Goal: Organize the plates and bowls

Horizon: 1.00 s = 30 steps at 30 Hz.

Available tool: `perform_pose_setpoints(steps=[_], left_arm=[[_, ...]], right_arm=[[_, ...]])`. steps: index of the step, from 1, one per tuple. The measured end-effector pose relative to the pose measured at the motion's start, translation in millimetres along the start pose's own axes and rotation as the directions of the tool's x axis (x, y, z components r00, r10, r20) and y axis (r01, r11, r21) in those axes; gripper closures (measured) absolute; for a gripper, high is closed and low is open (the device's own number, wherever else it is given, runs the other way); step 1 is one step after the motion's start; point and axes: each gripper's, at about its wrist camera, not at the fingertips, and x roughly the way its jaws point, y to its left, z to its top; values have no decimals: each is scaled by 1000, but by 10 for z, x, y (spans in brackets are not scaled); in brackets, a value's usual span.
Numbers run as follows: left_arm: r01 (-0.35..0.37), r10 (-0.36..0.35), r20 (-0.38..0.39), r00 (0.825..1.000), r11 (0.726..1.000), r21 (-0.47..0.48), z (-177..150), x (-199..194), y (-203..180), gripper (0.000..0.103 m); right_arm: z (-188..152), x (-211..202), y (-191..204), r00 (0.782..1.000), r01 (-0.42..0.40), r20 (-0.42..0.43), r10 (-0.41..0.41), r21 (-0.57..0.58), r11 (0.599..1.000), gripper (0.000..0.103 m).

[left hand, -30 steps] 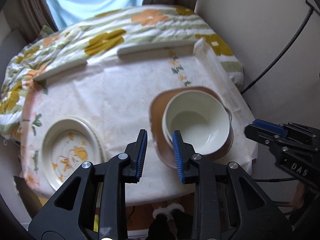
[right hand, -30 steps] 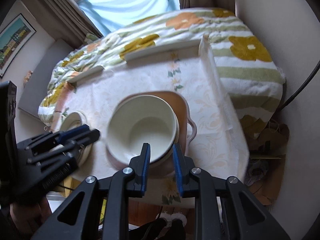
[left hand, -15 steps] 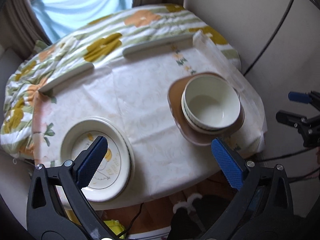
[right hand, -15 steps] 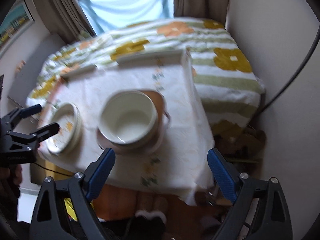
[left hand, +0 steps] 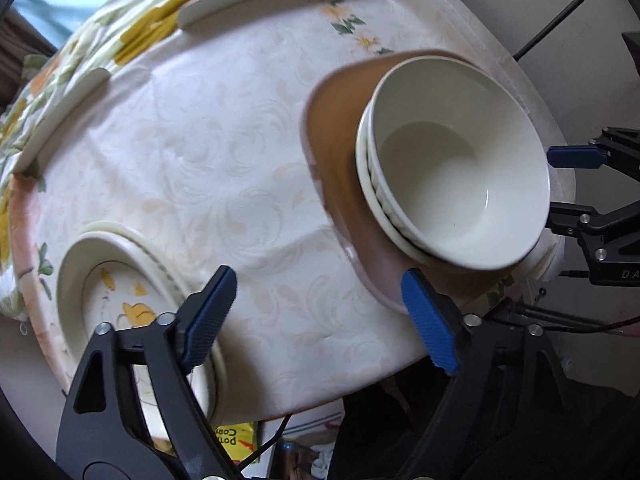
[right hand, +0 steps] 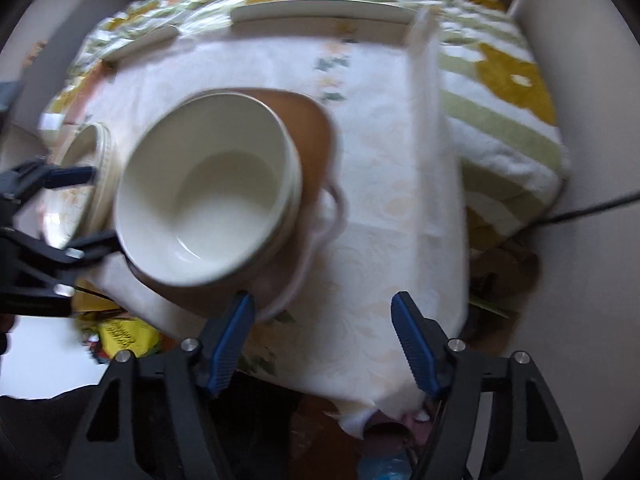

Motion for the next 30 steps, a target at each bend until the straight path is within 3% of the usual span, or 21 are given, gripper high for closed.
perform_pose_setpoints(steps=[6,8,10,17,24,30], left_arm=[[67,-66,-53,996,998,4,94,284,-105,57],[82,-82,-50,995,997,1,105,346,-142,69],[88,-87,-29,996,996,9,99,374,-191,74],[112,-113,38,993,993,24,48,398,-263,80],[38,-40,41,998,998,47,133,452,-454,81],[-9,1,99,995,997,82,92,418,-591,81]], right_arm=[[148,264,121,995,-51,-89,42,-95,994,68],[155,340,141,994,-64,-90,55,-106,992,71],[150,386,140,994,-84,-78,76,-104,991,77],[41,418,117,993,-115,19,117,-99,989,82],[43,433,57,988,-138,50,145,-121,983,82],[-28,378,115,988,-97,98,116,-179,979,82]])
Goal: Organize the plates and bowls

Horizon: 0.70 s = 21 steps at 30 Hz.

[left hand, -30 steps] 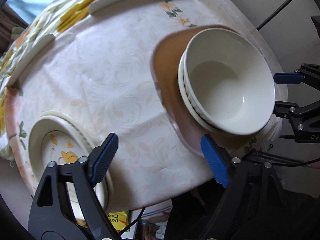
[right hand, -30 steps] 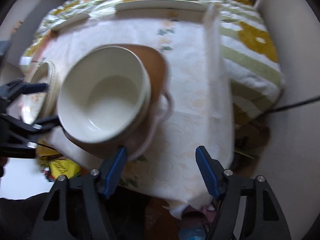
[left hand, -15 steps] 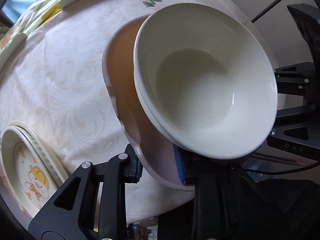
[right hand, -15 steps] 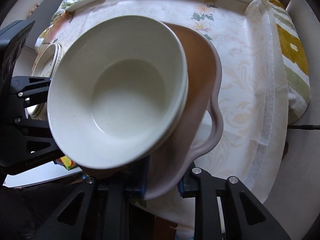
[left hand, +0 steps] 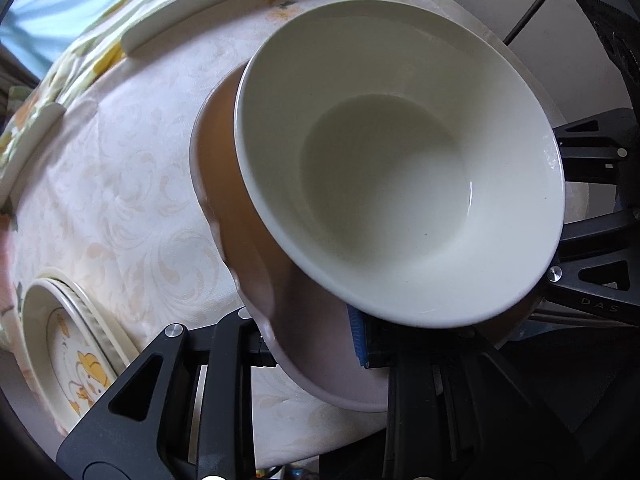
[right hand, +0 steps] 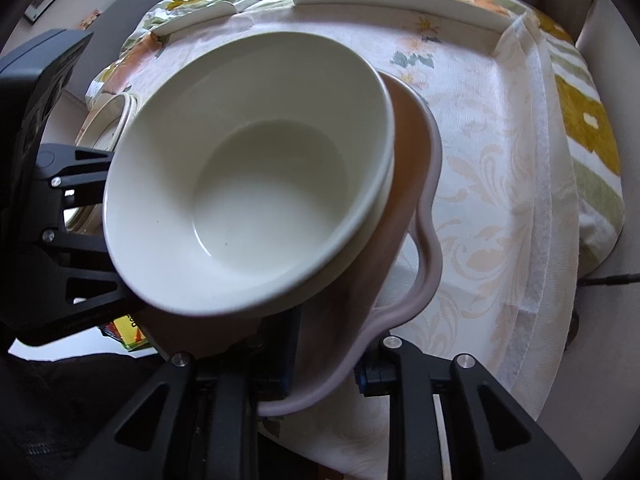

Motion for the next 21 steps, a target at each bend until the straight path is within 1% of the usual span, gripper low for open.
perform_pose_setpoints(steps=[4,9,15,18,20,21], left_arm=[[-14,14,30,999,1000,-7,-46,-107,-6,81],[-22,24,49,999,999,-31,-120,-387,104,81],[-41,46,72,996,996,-79,-377,-925,581,81],[-61,68,75,995,994,-96,-573,-1085,864,81],[-67,75,67,995,992,-107,-697,-1156,1066,81],[-71,78,63,995,991,-110,-772,-1207,1165,81]], right_arm=[[2,-41,43,1000,15,20,-15,-25,1000,82],[117,-208,205,999,32,31,-30,-62,998,82],[368,-445,630,999,30,36,-26,-112,993,82],[543,-452,979,999,27,44,-22,-135,991,82],[717,-378,1306,999,21,47,-15,-144,989,82],[719,-393,1341,999,17,45,-10,-144,989,82]])
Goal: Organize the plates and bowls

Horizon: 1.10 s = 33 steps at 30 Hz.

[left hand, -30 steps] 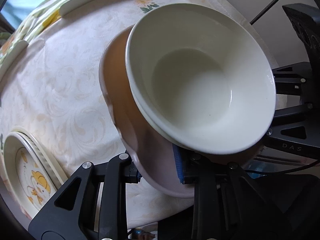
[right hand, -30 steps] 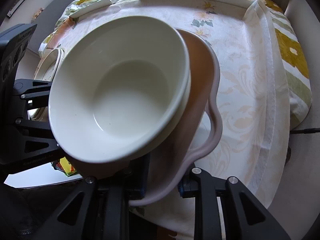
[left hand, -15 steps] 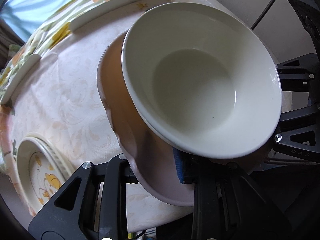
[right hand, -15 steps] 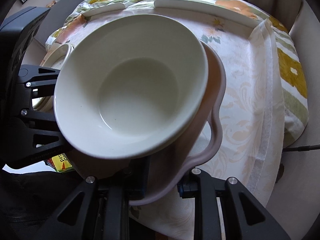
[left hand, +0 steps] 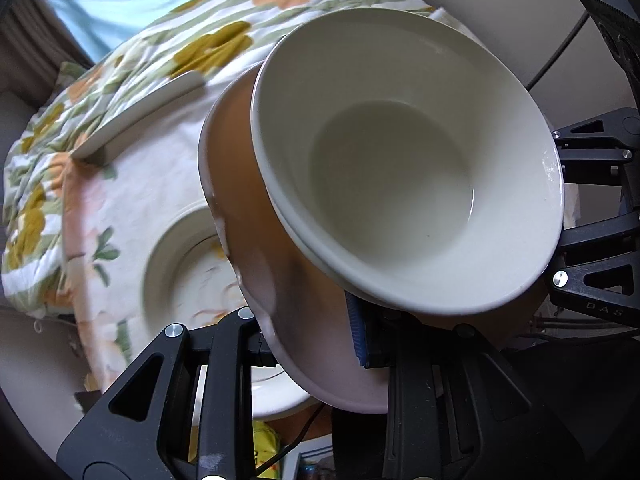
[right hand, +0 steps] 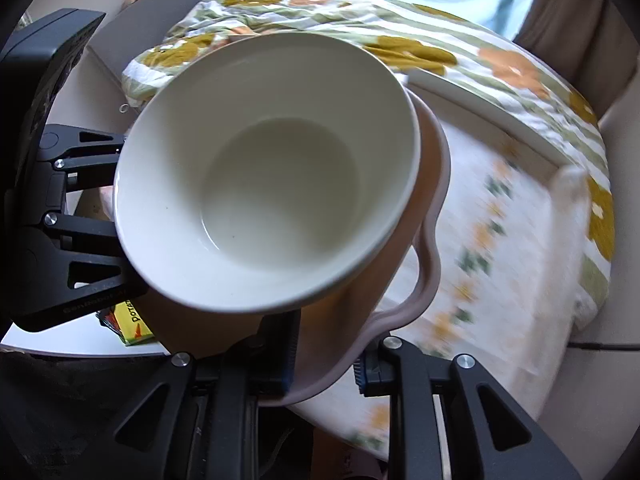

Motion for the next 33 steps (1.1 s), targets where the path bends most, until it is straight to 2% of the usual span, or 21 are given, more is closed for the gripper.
perform_pose_setpoints(steps=[3,7,13,24,33], left_arm=[[-13,13,-15,1000,1000,-1,-187,-95,357,81],[-12,11,-44,999,1000,-12,-376,-1,799,81],[17,-17,-73,997,1000,-7,-551,262,1169,81],[63,-62,-84,995,998,8,-670,543,1286,81],[57,-56,-80,995,998,10,-672,543,1289,81]], right_arm=[[202,113,316,1000,-15,-9,15,-4,1000,82],[417,337,699,999,-24,-26,24,0,1000,82],[542,668,1060,998,-7,-57,8,11,1000,82],[489,851,1169,995,52,-84,-50,26,998,82],[478,856,1159,995,63,-78,-59,47,997,82]])
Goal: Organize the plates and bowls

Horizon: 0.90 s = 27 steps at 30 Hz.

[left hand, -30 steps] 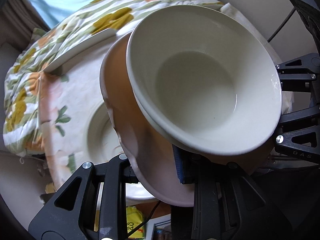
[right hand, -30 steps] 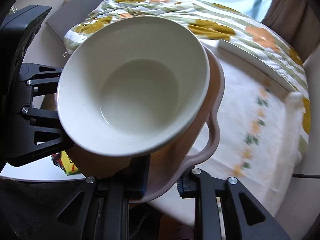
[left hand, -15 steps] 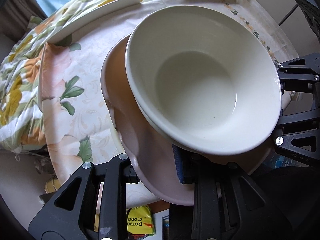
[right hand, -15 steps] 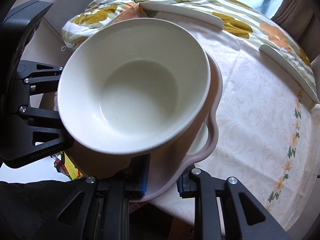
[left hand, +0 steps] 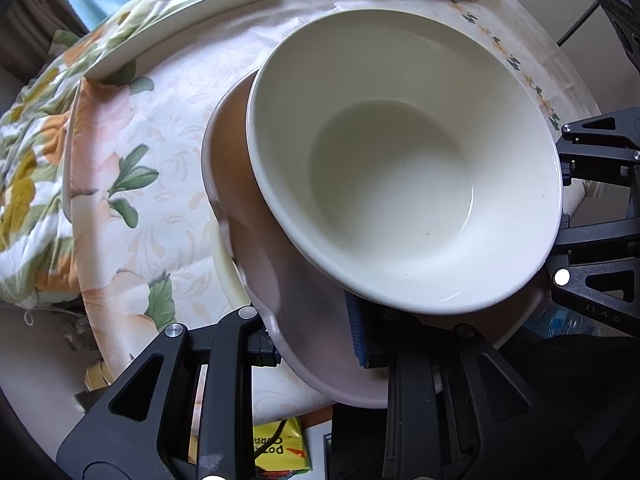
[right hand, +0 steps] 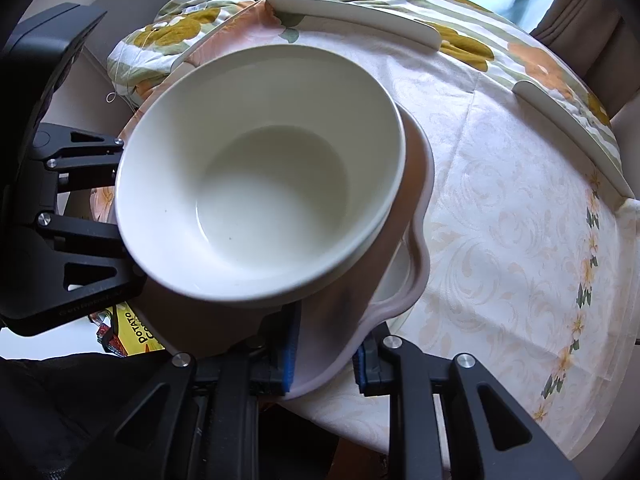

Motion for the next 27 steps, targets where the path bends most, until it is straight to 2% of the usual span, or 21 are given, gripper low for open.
perform_pose_setpoints(steps=[9,11,13,14,18,22,24,26,27], left_arm=[[54,-55,-62,997,998,-18,13,-56,50,81],[43,-43,-73,996,999,-4,1,-105,17,80],[25,-25,-75,997,1000,11,-15,-158,-11,80],[17,-16,-80,997,1000,13,-23,-185,-13,80],[2,0,-77,997,1000,24,-52,-333,-30,79],[-34,35,-37,999,999,22,-83,-551,-8,75],[-58,58,-10,998,998,6,-99,-652,-16,64],[-88,89,33,995,996,-24,-147,-771,-37,29],[-94,96,54,994,995,-43,-170,-820,-48,26]], right_arm=[[32,-58,-56,999,-11,-42,14,50,999,81],[26,-103,-67,999,-22,-46,25,56,998,76],[14,-141,-73,998,-30,-55,33,64,998,61],[3,-170,-75,998,-30,-55,34,69,997,58],[-48,-310,-85,999,-32,-34,35,108,994,58],[-107,-446,-84,999,-42,-4,43,144,989,58],[-141,-516,-79,999,-38,17,36,156,987,58],[-196,-628,-68,998,-47,56,38,156,987,58],[-228,-688,-63,997,-44,73,33,154,987,58]])
